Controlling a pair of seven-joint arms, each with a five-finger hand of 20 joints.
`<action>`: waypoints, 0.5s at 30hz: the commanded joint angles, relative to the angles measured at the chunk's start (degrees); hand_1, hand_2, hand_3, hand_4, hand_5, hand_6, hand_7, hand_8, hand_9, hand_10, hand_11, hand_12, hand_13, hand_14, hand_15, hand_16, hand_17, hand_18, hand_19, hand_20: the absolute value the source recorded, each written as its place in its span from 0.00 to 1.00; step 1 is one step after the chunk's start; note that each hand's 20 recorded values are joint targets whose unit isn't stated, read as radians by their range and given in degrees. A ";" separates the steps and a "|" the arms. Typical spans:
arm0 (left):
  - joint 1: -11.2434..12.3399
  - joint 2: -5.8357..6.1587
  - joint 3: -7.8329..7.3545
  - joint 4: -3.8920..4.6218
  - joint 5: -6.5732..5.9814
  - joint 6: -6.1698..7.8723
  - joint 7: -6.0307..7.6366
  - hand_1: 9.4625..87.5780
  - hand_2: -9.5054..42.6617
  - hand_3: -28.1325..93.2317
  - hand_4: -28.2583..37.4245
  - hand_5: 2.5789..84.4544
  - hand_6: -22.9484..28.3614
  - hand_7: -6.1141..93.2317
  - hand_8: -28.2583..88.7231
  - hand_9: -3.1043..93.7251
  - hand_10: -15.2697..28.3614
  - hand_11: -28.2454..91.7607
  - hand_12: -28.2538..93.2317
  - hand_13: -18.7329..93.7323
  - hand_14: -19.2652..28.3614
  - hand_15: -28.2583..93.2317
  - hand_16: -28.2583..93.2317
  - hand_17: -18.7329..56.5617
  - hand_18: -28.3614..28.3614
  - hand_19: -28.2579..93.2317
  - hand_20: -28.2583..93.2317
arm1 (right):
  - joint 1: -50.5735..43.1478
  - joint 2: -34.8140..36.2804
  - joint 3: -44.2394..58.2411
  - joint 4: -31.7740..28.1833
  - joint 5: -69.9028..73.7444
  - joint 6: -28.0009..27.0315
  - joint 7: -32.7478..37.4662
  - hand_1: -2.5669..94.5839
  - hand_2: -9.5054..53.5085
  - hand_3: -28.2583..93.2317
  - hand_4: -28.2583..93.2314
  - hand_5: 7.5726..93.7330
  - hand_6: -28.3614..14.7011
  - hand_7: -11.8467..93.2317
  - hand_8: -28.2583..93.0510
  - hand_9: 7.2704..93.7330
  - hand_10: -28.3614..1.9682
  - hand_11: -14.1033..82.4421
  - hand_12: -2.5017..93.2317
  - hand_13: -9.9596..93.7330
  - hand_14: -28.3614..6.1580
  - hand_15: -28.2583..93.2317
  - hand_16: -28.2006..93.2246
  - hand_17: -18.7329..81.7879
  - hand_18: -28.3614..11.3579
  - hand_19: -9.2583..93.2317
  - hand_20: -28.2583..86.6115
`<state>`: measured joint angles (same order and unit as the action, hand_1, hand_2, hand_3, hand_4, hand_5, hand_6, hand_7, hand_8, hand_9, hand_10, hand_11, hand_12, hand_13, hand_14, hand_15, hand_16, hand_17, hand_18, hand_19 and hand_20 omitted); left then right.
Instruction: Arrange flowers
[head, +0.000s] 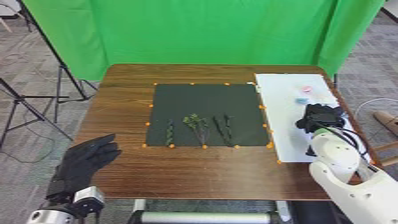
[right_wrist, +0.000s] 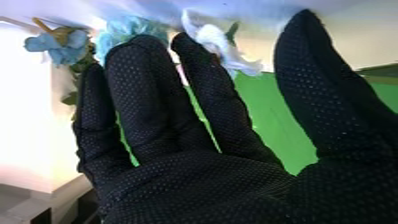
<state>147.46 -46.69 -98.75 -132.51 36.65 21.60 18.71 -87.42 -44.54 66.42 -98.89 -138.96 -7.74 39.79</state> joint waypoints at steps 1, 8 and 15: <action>0.36 -0.76 0.00 0.03 0.59 -0.66 -0.58 0.25 0.33 0.89 0.25 0.56 0.75 0.19 0.17 0.45 0.89 0.56 0.32 0.44 1.00 0.76 0.11 0.14 0.90 0.72 0.44 | 0.40 0.89 -2.72 1.80 -3.83 4.14 3.14 0.38 0.07 0.93 0.01 0.65 0.41 0.27 0.14 0.55 0.22 0.56 0.25 0.56 0.28 0.89 0.37 0.34 0.00 0.83 0.49; 0.20 -0.94 0.12 0.11 0.80 -0.87 -0.98 0.25 0.33 0.89 0.25 0.56 0.75 0.20 0.17 0.45 0.89 0.56 0.31 0.44 1.00 0.76 0.12 0.15 0.90 0.72 0.44 | 0.89 1.84 -5.00 3.12 -8.05 10.87 4.60 0.55 0.04 0.85 0.00 0.80 0.53 0.31 0.25 0.78 0.51 0.46 0.36 0.72 0.48 0.85 0.42 0.43 0.02 0.89 0.46; 0.46 -1.29 -0.43 0.02 1.03 -1.14 -1.23 0.25 0.33 0.89 0.25 0.56 0.75 0.20 0.17 0.45 0.89 0.56 0.32 0.44 1.00 0.76 0.12 0.15 0.89 0.72 0.44 | 2.33 2.51 -6.31 2.30 -10.35 14.99 3.92 0.58 0.03 0.85 0.00 0.88 0.62 0.32 0.27 0.88 0.56 0.47 0.40 0.80 0.56 0.84 0.45 0.47 0.04 0.92 0.45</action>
<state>147.19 -47.33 -98.75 -132.49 37.22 21.25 18.05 -86.23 -43.08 60.57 -95.73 -147.35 5.23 44.01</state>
